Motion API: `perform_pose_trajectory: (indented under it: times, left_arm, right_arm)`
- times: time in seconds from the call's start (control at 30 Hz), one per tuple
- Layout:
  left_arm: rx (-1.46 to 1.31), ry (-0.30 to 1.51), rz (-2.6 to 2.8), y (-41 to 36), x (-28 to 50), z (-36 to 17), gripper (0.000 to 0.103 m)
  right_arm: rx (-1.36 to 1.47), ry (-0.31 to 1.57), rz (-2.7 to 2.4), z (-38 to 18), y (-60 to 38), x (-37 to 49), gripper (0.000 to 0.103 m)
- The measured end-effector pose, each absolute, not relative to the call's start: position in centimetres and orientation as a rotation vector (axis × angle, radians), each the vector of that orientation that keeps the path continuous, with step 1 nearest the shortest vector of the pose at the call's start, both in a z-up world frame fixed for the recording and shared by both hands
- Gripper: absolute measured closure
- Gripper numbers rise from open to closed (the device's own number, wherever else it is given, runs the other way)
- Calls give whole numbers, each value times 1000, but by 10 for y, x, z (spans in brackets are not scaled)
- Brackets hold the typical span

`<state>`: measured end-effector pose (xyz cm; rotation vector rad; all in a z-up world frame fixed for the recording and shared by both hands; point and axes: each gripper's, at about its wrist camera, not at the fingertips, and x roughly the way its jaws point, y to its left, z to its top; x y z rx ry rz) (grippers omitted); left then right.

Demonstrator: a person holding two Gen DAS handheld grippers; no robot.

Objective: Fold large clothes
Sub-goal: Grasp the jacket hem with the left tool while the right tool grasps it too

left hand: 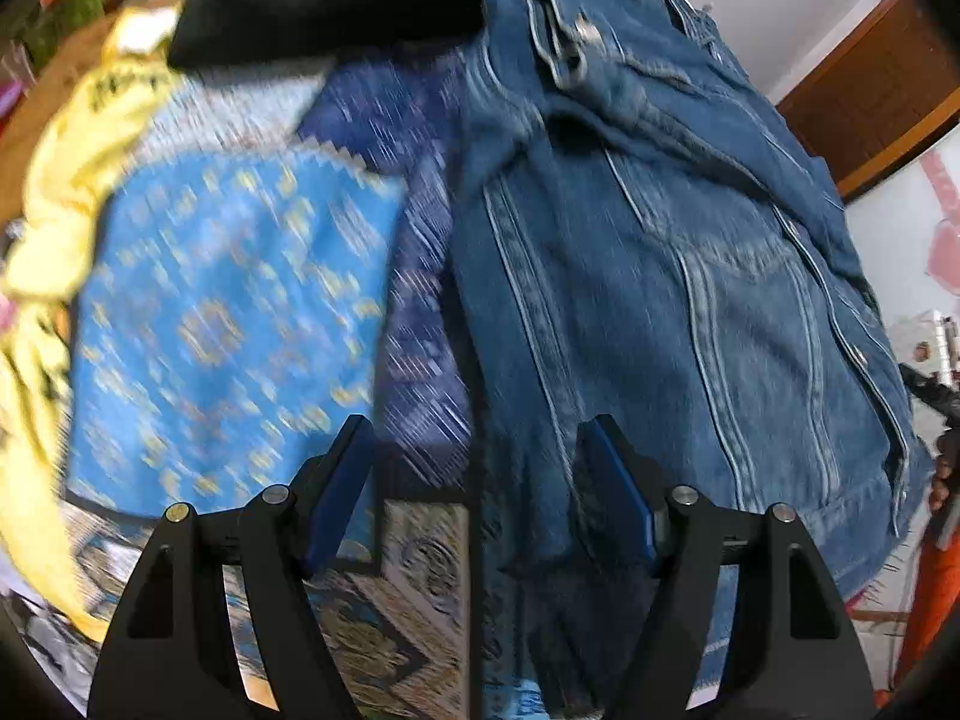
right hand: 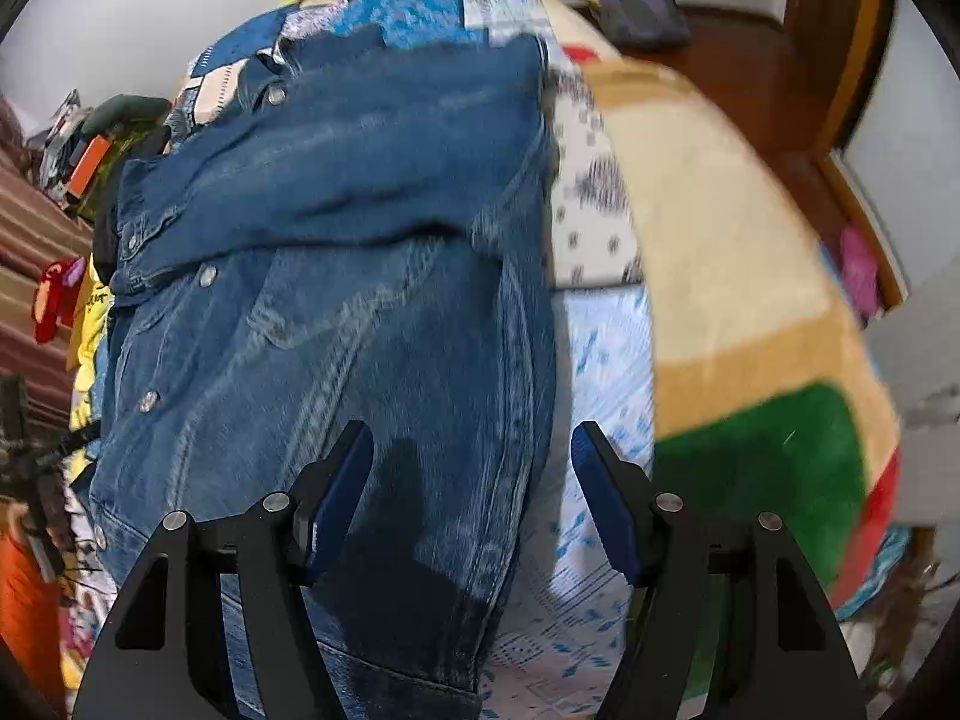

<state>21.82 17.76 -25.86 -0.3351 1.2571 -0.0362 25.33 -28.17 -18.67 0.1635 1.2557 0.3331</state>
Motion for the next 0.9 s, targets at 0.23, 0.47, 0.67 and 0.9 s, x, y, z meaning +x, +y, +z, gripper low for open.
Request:
perform_pose_trajectory:
  times: [0.23,0.47,0.67,0.9]
  left_arm:
    - [-483,1275,-193,162,209,-278,36]
    - [-498,1220,-262,152,205,-259,82]
    - [-416,1080,-261,138,225,-199,88]
    - [-422,850,-264,147,276,-109,89]
  right_arm:
    - [269,1241,448,-190,-282,234,44]
    - [219,1209,490,-179,-265,234,94]
    - [225,1105,523,-142,-259,248,95]
    - [241,967,538,-94,-248,289,96]
